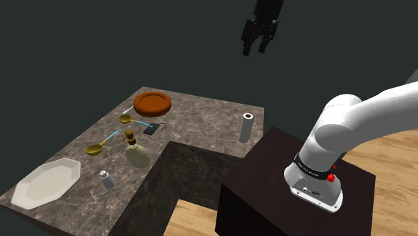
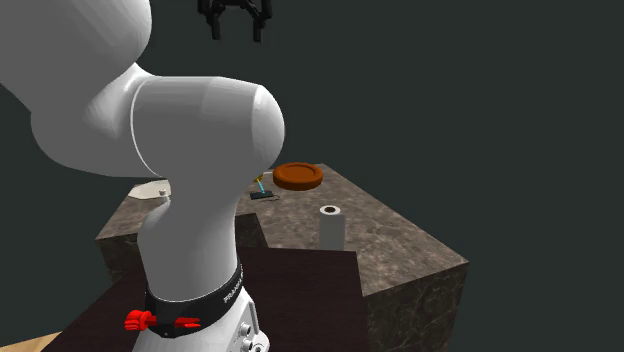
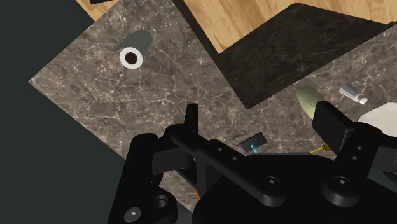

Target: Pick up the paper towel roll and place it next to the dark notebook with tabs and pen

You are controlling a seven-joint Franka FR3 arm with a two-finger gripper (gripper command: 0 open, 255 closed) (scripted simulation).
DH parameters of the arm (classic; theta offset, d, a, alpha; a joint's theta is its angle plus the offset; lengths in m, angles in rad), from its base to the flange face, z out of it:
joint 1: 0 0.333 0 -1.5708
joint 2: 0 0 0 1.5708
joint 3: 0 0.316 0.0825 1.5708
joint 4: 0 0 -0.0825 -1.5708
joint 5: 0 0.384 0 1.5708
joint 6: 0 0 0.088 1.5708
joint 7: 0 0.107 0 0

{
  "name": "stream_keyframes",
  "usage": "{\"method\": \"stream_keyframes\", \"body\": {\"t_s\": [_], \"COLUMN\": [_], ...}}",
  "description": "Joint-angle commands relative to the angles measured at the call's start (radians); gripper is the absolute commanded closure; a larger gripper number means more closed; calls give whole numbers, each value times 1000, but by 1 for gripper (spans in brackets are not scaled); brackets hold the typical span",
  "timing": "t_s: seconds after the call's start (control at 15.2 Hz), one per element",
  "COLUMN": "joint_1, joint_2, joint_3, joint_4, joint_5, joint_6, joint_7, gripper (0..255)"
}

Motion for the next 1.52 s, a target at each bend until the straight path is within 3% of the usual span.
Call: {"method": "stream_keyframes", "body": {"t_s": [0.0, 0.79, 1.45], "joint_1": [0, -38, -82], "joint_2": [0, 56, 300], "joint_3": [0, -102, -210], "joint_4": [0, -324, -457], "joint_5": [0, -101, -186], "joint_6": [0, 360, 730], "joint_7": [0, -167, -304], "gripper": [0, 0, 0]}}
